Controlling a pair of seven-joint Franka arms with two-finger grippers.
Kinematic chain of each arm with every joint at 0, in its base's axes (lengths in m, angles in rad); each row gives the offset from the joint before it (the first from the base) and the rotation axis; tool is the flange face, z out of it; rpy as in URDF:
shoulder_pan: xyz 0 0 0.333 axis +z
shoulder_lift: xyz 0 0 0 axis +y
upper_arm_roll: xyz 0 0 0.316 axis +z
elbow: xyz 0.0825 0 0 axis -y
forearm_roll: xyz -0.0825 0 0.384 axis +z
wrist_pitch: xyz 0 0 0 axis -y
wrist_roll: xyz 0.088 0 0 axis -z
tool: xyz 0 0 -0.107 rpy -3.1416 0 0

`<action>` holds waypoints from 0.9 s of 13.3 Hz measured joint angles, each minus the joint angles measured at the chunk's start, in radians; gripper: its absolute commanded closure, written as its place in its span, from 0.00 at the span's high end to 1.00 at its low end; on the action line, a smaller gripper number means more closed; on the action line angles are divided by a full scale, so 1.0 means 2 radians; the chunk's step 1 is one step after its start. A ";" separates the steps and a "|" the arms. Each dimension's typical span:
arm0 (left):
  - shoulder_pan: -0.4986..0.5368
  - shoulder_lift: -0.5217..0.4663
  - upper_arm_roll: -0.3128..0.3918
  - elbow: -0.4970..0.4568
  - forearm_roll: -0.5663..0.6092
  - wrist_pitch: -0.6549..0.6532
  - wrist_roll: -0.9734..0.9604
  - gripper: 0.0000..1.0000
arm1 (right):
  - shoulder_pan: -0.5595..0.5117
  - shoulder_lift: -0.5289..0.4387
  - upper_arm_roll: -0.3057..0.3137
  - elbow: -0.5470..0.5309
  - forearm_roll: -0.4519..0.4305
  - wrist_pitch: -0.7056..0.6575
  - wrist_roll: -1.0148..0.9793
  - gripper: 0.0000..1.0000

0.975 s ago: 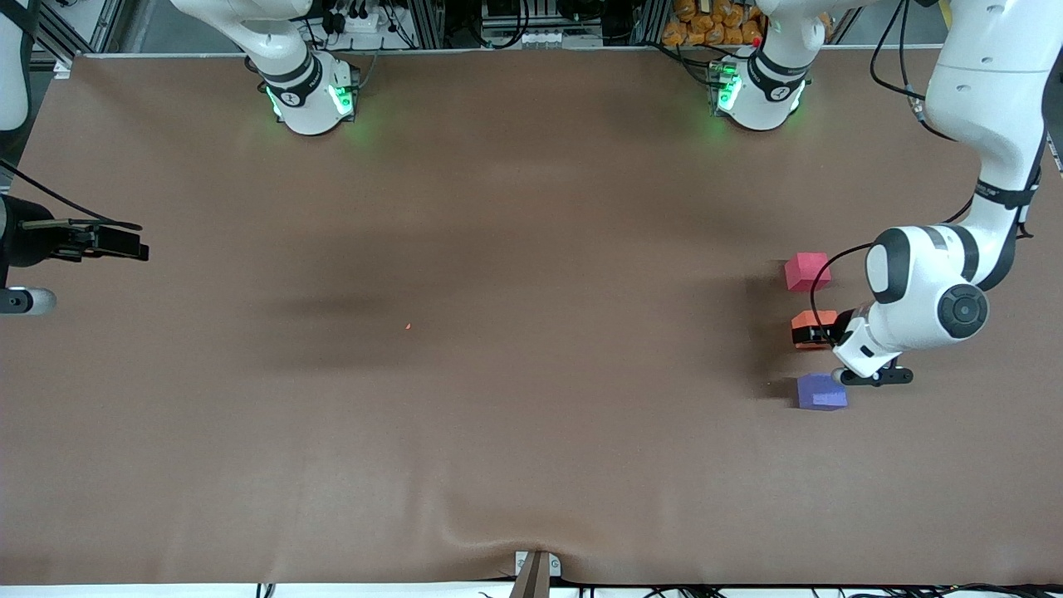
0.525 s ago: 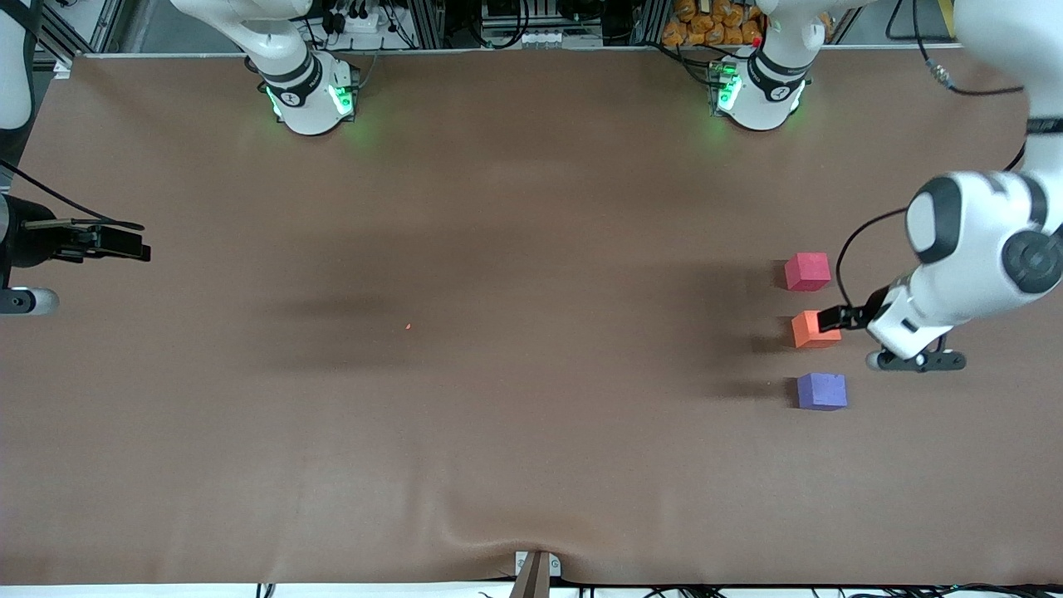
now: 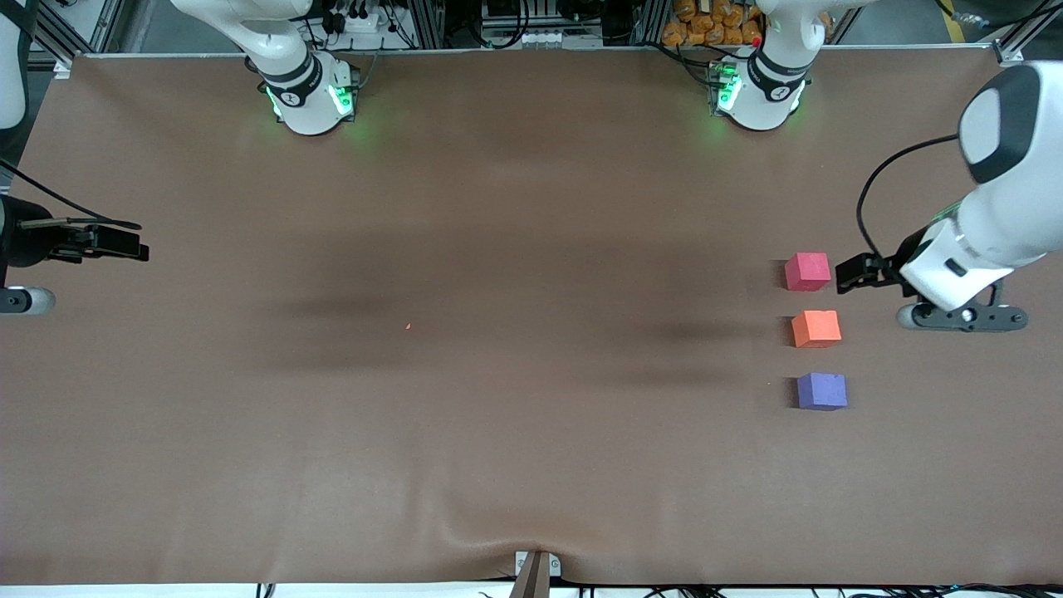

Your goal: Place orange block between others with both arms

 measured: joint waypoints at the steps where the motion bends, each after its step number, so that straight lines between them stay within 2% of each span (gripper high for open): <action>1: 0.000 0.000 0.000 0.014 0.000 -0.022 0.000 1.00 | 0.000 0.000 0.000 0.000 0.001 0.000 -0.008 1.00; 4: 0.000 -0.017 0.000 0.038 0.000 -0.067 0.000 1.00 | -0.001 0.000 -0.001 0.000 0.001 0.001 -0.013 1.00; 7: -0.003 -0.043 0.000 0.040 0.000 -0.104 0.002 1.00 | -0.001 0.000 -0.001 0.000 0.001 0.001 -0.015 1.00; 12: -0.053 -0.072 0.041 0.041 0.000 -0.143 0.003 1.00 | -0.006 0.000 -0.003 0.002 0.001 0.001 -0.015 1.00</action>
